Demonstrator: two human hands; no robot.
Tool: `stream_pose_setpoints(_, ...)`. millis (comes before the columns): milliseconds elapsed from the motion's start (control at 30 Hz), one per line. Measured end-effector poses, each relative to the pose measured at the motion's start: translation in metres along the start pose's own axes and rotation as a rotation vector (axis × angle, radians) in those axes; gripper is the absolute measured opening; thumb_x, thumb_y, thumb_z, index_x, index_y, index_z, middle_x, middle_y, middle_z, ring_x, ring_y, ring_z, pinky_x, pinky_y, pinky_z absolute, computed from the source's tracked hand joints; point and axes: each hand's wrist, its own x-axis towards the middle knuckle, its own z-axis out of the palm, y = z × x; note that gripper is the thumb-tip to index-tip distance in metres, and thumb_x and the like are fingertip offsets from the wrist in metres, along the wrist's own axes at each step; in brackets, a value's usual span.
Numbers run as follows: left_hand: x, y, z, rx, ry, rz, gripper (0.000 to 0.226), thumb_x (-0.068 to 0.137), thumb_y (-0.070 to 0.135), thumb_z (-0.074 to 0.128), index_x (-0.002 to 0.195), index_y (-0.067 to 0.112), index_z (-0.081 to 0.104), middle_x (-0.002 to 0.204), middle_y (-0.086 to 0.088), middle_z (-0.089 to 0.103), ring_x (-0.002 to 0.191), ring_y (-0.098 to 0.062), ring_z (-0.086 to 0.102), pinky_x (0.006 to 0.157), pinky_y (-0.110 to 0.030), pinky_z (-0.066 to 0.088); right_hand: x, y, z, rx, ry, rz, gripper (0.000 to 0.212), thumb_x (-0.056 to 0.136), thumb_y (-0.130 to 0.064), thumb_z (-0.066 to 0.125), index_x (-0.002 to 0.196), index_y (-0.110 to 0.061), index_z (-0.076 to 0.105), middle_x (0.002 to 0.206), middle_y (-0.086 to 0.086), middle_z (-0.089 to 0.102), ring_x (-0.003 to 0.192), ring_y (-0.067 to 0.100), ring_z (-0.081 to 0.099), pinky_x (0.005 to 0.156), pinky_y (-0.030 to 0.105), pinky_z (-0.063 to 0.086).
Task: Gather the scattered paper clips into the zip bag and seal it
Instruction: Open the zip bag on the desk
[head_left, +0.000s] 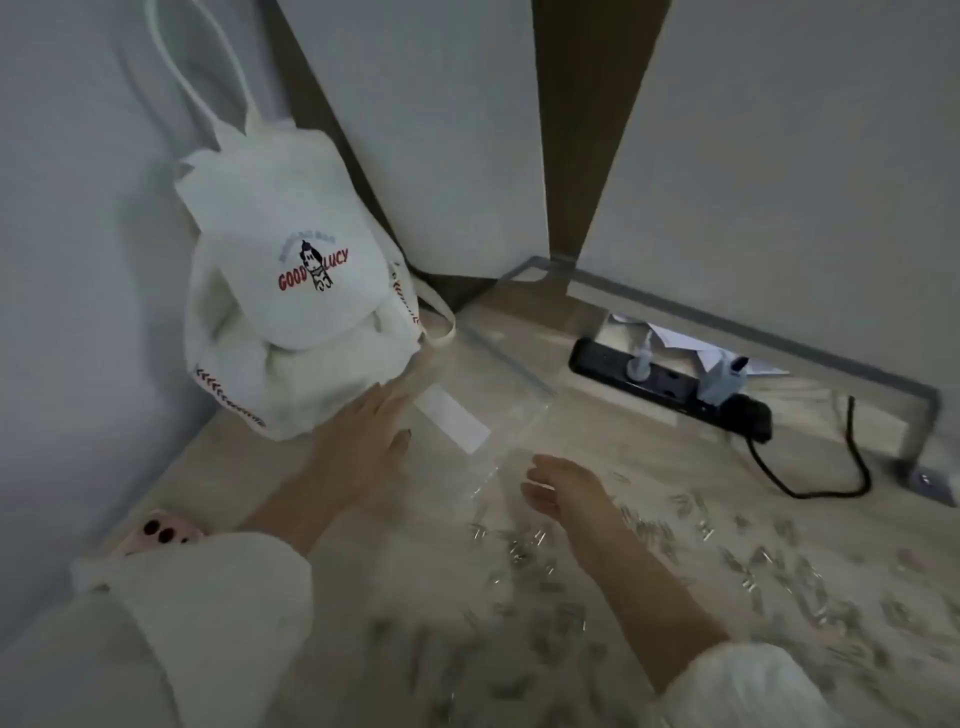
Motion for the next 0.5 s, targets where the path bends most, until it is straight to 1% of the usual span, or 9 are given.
stream_pose_setpoints(67,0.007,-0.007,0.012,0.019,-0.096,-0.034,0.054,0.095,0.033,0.03,0.144,0.012,0.026,0.156,-0.007,0.015,0.144,-0.019,0.013,0.114,-0.029,0.01,0.019,0.005,0.012,-0.036,0.083,0.022,0.025,0.085,0.001,0.049,0.104,0.015,0.055,0.07,0.006,0.048,0.071,0.018,0.049,0.071,0.028,0.046)
stream_pose_setpoints(133,0.015,-0.018,0.032,0.027,-0.148,-0.054,0.06,0.093,0.039,0.024,0.147,0.013,0.02,0.157,-0.006,0.008,0.145,-0.017,0.005,0.113,-0.026,0.005,0.036,0.012,0.022,-0.068,0.131,0.066,0.019,0.082,-0.001,0.051,0.092,0.011,0.062,0.069,0.008,0.046,0.063,0.019,0.043,0.061,0.025,0.036)
stream_pose_setpoints(200,0.021,-0.026,0.046,-0.005,-0.161,-0.084,0.06,0.095,0.04,0.028,0.148,0.015,0.015,0.158,-0.003,0.004,0.145,-0.015,0.001,0.113,-0.025,0.007,0.048,0.017,0.032,-0.079,0.122,0.101,0.011,0.08,-0.001,0.051,0.08,0.0,0.061,0.071,0.011,0.047,0.064,0.02,0.043,0.061,0.027,0.035)
stream_pose_setpoints(267,0.024,-0.036,0.055,-0.033,-0.177,-0.112,0.065,0.095,0.039,0.038,0.148,0.014,0.011,0.158,-0.003,0.003,0.145,-0.015,0.002,0.114,-0.025,0.008,0.059,0.018,0.042,-0.083,0.118,0.091,0.016,0.08,-0.002,0.052,0.066,-0.009,0.053,0.065,0.011,0.047,0.064,0.021,0.044,0.064,0.031,0.038)
stream_pose_setpoints(300,0.023,-0.038,0.058,-0.026,-0.187,-0.116,0.068,0.094,0.044,0.036,0.148,0.012,0.01,0.158,-0.005,0.004,0.145,-0.016,0.003,0.114,-0.025,0.008,0.064,0.019,0.047,-0.089,0.127,0.074,0.019,0.08,-0.004,0.054,0.063,-0.012,0.051,0.064,0.01,0.048,0.064,0.022,0.046,0.066,0.034,0.041)
stream_pose_setpoints(367,0.022,-0.041,0.063,-0.001,-0.171,-0.108,0.084,0.082,0.059,0.019,0.147,0.007,0.017,0.157,-0.009,0.011,0.145,-0.02,0.011,0.115,-0.029,0.013,0.068,0.019,0.057,-0.166,0.183,0.035,0.02,0.081,-0.01,0.059,0.063,-0.013,0.05,0.06,0.008,0.053,0.061,0.024,0.052,0.071,0.039,0.049)
stream_pose_setpoints(400,0.022,-0.041,0.064,-0.008,-0.159,-0.109,0.092,0.074,0.062,0.013,0.146,0.005,0.021,0.156,-0.011,0.016,0.144,-0.023,0.014,0.114,-0.032,0.016,0.067,0.016,0.061,-0.243,0.214,0.01,0.022,0.082,-0.014,0.059,0.063,-0.013,0.049,0.059,0.007,0.056,0.057,0.023,0.054,0.07,0.036,0.051)
stream_pose_setpoints(433,0.021,-0.042,0.065,-0.007,-0.149,-0.12,0.097,0.069,0.063,0.01,0.145,0.005,0.024,0.155,-0.012,0.019,0.144,-0.024,0.017,0.114,-0.034,0.018,0.065,0.014,0.063,-0.349,0.224,-0.023,0.024,0.085,-0.019,0.057,0.064,-0.014,0.046,0.059,0.007,0.058,0.055,0.021,0.056,0.065,0.031,0.051)
stream_pose_setpoints(500,0.021,-0.043,0.066,-0.014,-0.121,-0.137,0.097,0.07,0.065,0.013,0.144,0.005,0.025,0.154,-0.012,0.021,0.143,-0.024,0.018,0.114,-0.034,0.018,0.059,0.008,0.063,-0.656,0.216,-0.117,0.029,0.089,-0.028,0.052,0.066,-0.014,0.043,0.066,0.006,0.058,0.058,0.022,0.056,0.052,0.027,0.041)
